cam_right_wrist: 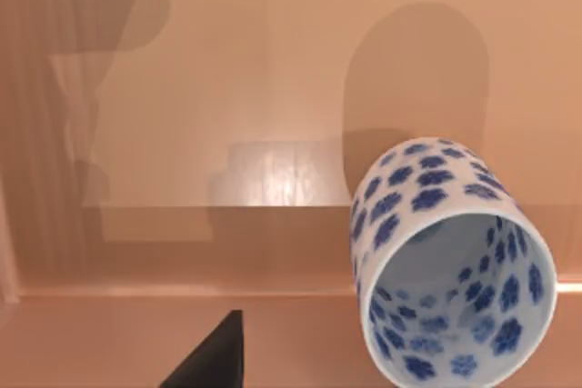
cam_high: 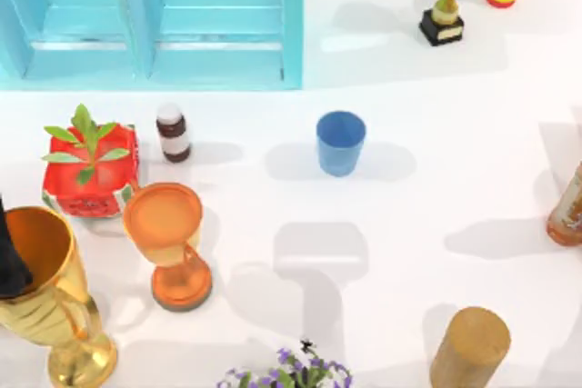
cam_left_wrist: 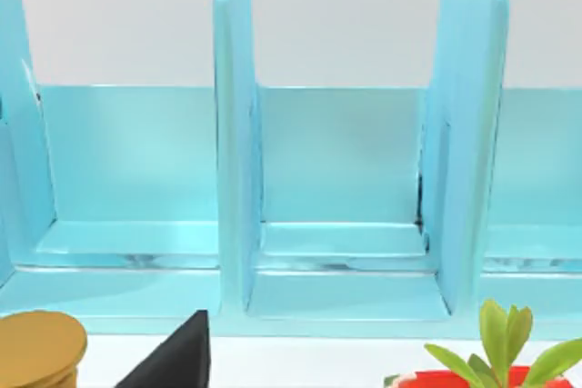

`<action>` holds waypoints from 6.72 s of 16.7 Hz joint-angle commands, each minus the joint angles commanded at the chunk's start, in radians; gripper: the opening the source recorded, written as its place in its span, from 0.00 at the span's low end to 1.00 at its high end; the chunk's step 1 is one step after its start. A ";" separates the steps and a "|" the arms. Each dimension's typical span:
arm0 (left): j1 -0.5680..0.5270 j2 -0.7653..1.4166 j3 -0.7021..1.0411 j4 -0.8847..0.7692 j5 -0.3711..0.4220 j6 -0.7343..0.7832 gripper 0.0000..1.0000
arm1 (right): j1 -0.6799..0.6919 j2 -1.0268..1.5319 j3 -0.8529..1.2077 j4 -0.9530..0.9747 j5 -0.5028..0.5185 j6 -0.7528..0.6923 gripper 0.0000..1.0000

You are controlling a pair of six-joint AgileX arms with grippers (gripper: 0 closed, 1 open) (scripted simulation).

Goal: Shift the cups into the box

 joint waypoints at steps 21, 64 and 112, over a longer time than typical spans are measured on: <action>0.000 0.000 0.000 0.000 0.000 0.000 1.00 | -0.006 0.002 0.400 -0.398 0.000 -0.006 1.00; 0.000 0.000 0.000 0.000 0.000 0.000 1.00 | 1.227 1.060 1.212 0.002 0.123 1.233 1.00; 0.000 0.000 0.000 0.000 0.000 0.000 1.00 | 0.765 0.579 0.870 -0.187 0.074 0.767 0.00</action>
